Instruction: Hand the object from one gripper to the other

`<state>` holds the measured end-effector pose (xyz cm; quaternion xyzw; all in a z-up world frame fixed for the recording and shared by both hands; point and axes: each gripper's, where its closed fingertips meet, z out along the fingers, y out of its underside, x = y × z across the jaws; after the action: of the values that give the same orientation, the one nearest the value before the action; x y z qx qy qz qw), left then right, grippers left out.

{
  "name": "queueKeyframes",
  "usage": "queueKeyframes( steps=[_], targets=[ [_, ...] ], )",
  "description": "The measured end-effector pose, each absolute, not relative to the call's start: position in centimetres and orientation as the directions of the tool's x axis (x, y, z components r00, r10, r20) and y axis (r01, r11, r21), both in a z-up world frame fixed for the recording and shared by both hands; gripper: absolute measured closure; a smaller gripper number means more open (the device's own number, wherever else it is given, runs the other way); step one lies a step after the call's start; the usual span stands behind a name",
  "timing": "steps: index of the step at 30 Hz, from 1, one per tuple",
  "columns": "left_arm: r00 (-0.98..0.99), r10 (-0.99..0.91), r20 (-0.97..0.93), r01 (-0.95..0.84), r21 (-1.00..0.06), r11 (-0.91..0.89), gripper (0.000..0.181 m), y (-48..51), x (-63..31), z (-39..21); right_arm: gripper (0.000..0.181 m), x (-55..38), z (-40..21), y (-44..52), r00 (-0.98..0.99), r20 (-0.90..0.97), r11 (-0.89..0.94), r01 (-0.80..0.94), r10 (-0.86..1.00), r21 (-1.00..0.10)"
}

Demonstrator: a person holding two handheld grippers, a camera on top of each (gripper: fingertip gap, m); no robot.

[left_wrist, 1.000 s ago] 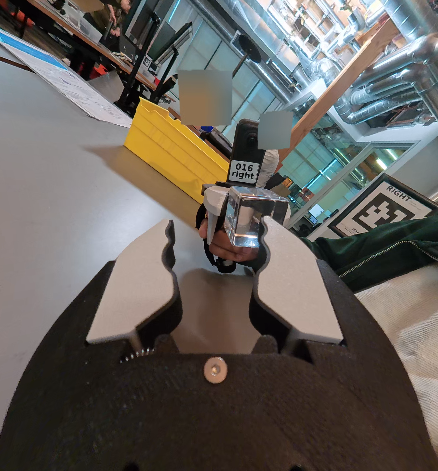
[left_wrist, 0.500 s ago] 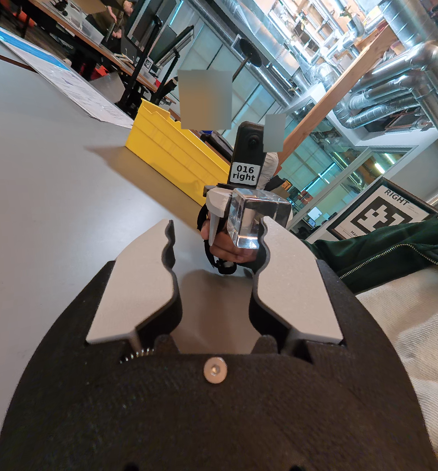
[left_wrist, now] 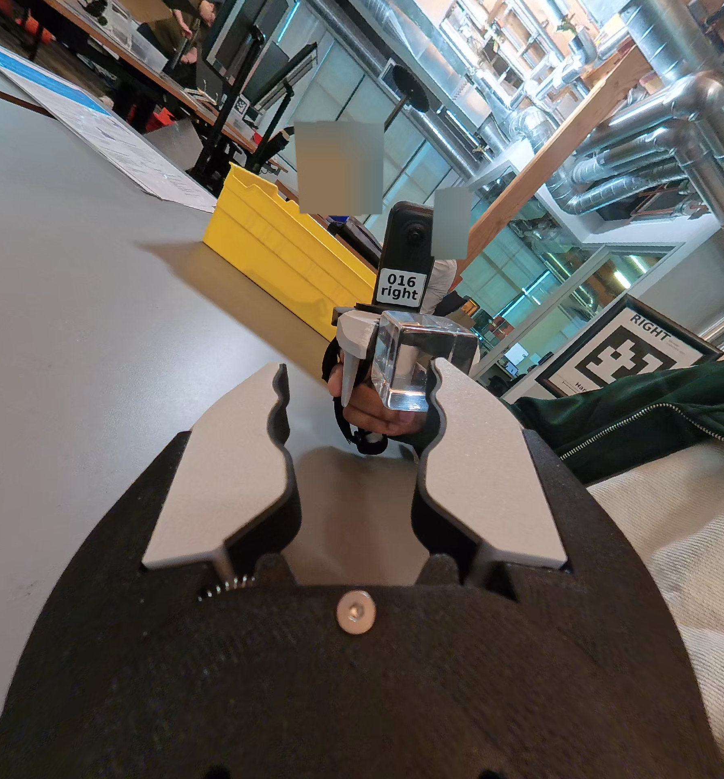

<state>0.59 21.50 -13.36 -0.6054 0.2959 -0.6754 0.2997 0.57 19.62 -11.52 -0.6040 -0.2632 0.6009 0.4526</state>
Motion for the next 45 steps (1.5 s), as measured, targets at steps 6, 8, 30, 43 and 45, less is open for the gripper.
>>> queueKeyframes(
  steps=[6,8,30,43,45],
  targets=[
    [-0.085,-0.772,0.63,0.047,-0.771,-0.635,0.116,21.4,0.6,-13.2,0.137,0.6,-11.6,19.7,0.144,-0.489,-0.452,-0.226,0.861,-0.863],
    [-0.084,-0.768,0.635,0.062,-0.766,-0.64,0.116,21.7,0.4,-13.1,0.137,0.7,-11.5,19.8,0.144,-0.49,-0.453,-0.23,0.86,-0.861],
    [0.116,-0.962,-0.247,-0.206,-0.953,0.22,0.097,21.2,-0.5,-13.7,0.136,1.7,-13.5,21.6,0.055,-0.744,-0.702,-0.293,0.666,-0.649],
    [-0.032,-0.944,-0.328,-0.29,-0.901,0.323,0.109,18.2,1.4,-16.3,0.136,-1.0,-15.9,19.4,-0.111,-0.913,-0.915,-0.147,0.392,-0.375],
    [-0.039,-0.946,-0.322,-0.304,-0.898,0.319,0.113,18.2,1.5,-16.7,0.136,-1.2,-15.8,19.2,-0.134,-0.918,-0.924,-0.142,0.374,-0.356]
  ],
)
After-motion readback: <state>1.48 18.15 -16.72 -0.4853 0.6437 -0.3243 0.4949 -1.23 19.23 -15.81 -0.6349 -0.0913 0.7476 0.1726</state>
